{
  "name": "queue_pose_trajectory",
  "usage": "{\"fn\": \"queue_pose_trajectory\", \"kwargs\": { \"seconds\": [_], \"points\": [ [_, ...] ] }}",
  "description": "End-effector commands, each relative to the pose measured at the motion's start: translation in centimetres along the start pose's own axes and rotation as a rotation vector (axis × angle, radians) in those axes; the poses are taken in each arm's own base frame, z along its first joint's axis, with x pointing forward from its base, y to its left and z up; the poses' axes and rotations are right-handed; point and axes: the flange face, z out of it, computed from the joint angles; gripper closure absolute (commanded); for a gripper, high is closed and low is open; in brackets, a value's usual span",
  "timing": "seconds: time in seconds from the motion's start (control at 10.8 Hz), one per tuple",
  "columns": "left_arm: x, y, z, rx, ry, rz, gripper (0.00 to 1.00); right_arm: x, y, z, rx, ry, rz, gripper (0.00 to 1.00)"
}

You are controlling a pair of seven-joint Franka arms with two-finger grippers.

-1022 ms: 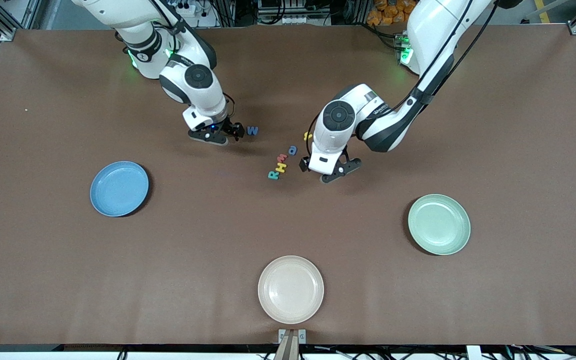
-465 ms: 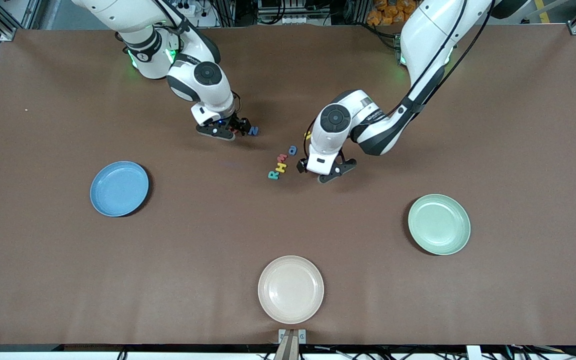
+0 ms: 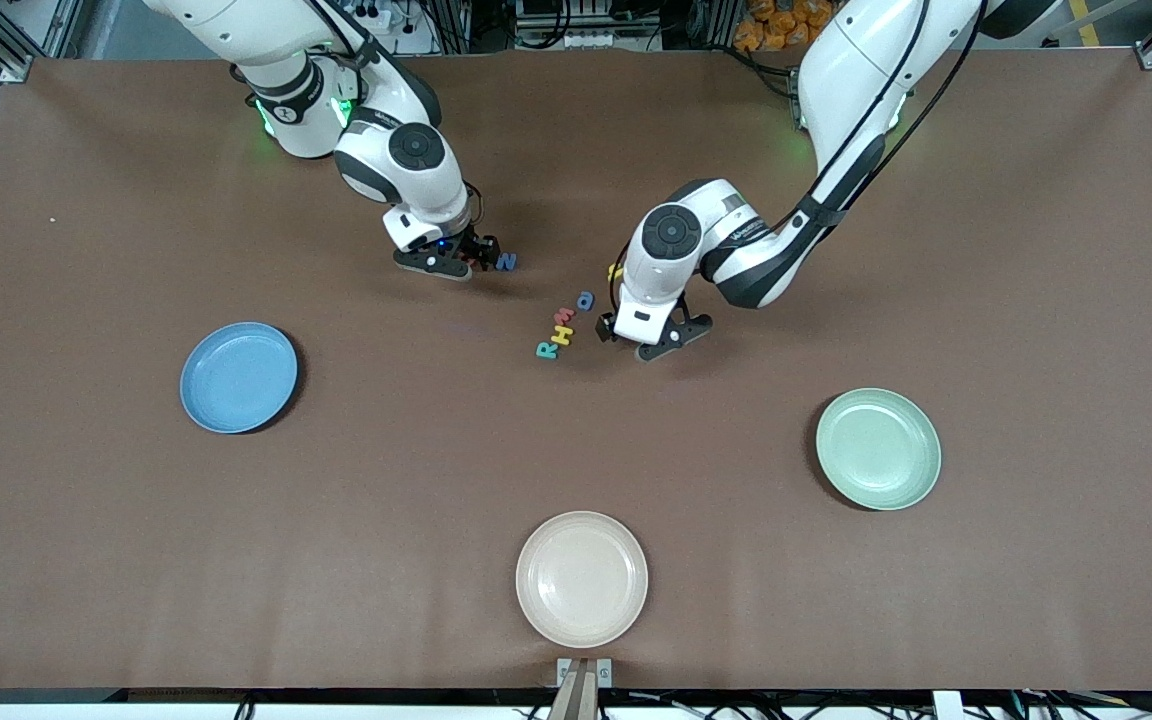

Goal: Sort uppercase to blue plate, lowercase to green plate
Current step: 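Grasp the blue m with the left gripper while the right gripper grasps Q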

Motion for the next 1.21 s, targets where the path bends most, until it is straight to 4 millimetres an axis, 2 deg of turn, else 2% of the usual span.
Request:
{"fn": "queue_pose_trajectory", "kwargs": {
  "seconds": [0.0,0.19,0.37,0.65,0.84,1.02,1.11],
  "points": [
    [-0.8,0.0,0.7,0.001,0.024,-0.025,0.10,-0.1,0.2,0.4,0.010,-0.004,-0.032,0.14],
    [-0.9,0.1,1.0,0.002,0.020,-0.028,0.14,-0.3,0.1,0.7,0.013,-0.013,-0.034,0.19],
    [-0.7,-0.1,1.9,0.010,0.015,-0.028,0.18,-0.3,0.2,0.7,0.014,-0.013,-0.039,0.28],
    [-0.6,0.1,2.5,0.009,0.032,-0.051,0.23,-0.3,0.2,0.9,0.014,-0.019,-0.043,0.51],
    [-0.5,0.1,2.8,0.013,0.030,-0.052,0.38,-0.4,0.2,1.0,0.012,-0.023,-0.074,0.61],
    [0.1,0.6,2.4,-0.001,0.037,-0.069,0.46,-0.4,0.2,1.0,0.012,-0.023,-0.080,0.65],
    [0.0,0.5,2.7,0.004,0.032,-0.068,0.53,-0.4,0.2,1.0,0.012,-0.023,-0.083,0.67]
  ]
}}
